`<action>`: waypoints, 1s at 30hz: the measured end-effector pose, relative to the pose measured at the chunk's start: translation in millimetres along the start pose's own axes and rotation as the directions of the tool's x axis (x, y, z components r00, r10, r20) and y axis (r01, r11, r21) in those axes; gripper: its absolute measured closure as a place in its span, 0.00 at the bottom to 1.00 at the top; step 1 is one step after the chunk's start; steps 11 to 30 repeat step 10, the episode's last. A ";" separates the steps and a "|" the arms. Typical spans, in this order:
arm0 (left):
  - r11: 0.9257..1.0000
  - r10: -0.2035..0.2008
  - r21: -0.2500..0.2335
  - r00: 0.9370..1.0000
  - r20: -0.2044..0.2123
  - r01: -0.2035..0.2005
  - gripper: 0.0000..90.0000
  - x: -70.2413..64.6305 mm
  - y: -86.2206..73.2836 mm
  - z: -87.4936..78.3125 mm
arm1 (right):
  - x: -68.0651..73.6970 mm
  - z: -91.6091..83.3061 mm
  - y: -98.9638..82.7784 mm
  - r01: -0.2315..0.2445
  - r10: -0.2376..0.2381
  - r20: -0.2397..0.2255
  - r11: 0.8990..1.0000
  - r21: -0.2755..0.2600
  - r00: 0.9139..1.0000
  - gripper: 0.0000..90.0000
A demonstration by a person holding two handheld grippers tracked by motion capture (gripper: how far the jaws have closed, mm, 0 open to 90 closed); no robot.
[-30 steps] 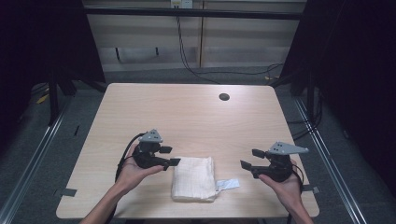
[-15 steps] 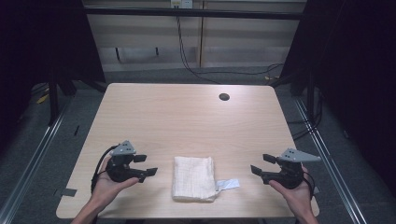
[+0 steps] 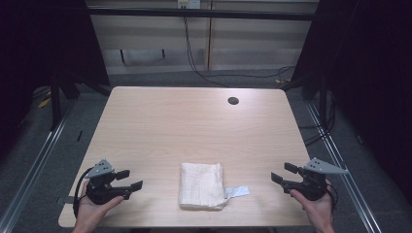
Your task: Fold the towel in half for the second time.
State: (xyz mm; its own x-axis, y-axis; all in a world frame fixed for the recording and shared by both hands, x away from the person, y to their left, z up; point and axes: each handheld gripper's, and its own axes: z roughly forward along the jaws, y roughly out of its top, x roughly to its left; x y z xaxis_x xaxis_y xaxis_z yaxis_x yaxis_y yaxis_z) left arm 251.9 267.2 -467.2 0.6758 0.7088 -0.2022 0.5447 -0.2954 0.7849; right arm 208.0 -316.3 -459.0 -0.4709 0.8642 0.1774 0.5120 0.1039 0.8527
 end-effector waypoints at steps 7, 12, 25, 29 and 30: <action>1.000 -0.001 0.020 1.000 -0.002 0.002 0.34 1.6 -0.9 3.2 | 1.5 6.7 -7.9 0.034 -0.034 0.005 0.997 0.068 0.999 0.32; 1.000 -0.023 0.018 1.000 0.020 0.023 0.34 3.8 4.2 13.8 | 3.6 11.0 -7.9 0.047 -0.046 -0.003 0.996 0.081 0.999 0.31; 1.000 -0.023 0.018 1.000 0.020 0.023 0.34 3.8 4.2 13.8 | 3.6 11.0 -7.9 0.047 -0.046 -0.003 0.996 0.081 0.999 0.31; 1.000 -0.023 0.018 1.000 0.020 0.023 0.34 3.8 4.2 13.8 | 3.6 11.0 -7.9 0.047 -0.046 -0.003 0.996 0.081 0.999 0.31; 1.000 -0.023 0.018 1.000 0.020 0.023 0.34 3.8 4.2 13.8 | 3.6 11.0 -7.9 0.047 -0.046 -0.003 0.996 0.081 0.999 0.31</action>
